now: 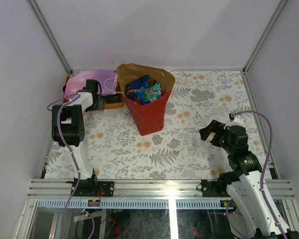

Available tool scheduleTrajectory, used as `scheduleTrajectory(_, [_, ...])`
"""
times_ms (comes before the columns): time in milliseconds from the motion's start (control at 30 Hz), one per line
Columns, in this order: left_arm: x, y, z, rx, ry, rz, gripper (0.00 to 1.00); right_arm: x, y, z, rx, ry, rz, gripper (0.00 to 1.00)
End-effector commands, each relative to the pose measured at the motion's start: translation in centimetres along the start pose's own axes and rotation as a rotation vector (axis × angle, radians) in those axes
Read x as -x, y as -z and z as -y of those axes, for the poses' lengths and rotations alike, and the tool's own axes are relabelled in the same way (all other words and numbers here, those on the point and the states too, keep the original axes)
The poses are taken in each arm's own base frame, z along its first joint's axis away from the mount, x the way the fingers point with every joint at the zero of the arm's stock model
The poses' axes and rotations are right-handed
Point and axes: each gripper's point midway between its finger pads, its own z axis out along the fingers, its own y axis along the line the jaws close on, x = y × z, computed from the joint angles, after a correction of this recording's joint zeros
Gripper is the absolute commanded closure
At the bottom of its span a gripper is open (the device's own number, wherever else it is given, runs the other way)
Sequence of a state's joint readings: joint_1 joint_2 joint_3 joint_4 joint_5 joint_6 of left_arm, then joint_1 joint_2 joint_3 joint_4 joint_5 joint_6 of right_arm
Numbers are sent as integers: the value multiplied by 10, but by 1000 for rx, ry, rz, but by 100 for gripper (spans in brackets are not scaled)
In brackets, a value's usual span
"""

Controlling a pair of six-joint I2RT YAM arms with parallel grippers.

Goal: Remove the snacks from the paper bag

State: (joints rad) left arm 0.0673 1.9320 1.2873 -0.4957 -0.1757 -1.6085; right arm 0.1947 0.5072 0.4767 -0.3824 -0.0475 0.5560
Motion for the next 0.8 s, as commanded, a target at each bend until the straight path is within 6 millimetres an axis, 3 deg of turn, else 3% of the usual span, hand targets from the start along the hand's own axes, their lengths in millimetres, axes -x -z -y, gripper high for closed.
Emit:
scheduleTrajectory(0, [11, 1, 43, -87, -34, 53, 100, 10, -2, -9, 40, 22, 33, 2])
scheduleTrajectory(167, [13, -11, 61, -82, -183, 47, 100, 9, -4, -8, 35, 22, 28, 2])
scheduleTrajectory(367, [20, -27, 48, -41, -254, 8, 100, 8, -6, -7, 30, 24, 19, 2])
scheduleTrajectory(400, [19, -26, 50, -59, -267, -2, 96, 8, -6, -7, 29, 25, 19, 2])
scheduleTrajectory(500, [24, -17, 54, -89, -277, 18, 69, 7, -6, -7, 31, 28, 13, 1])
scheduleTrajectory(533, [26, -11, 56, -104, -276, 26, 47, 7, -6, -8, 33, 28, 9, 1])
scheduleTrajectory(567, [27, -5, 59, -121, -278, 30, 17, 6, -6, -8, 35, 27, 7, 0])
scheduleTrajectory(600, [28, 0, 61, -133, -278, 33, 2, 6, -6, -8, 37, 28, 7, 0])
scheduleTrajectory(767, [23, 36, 67, -193, -282, -16, 0, 4, -9, -8, 39, 27, -1, 0])
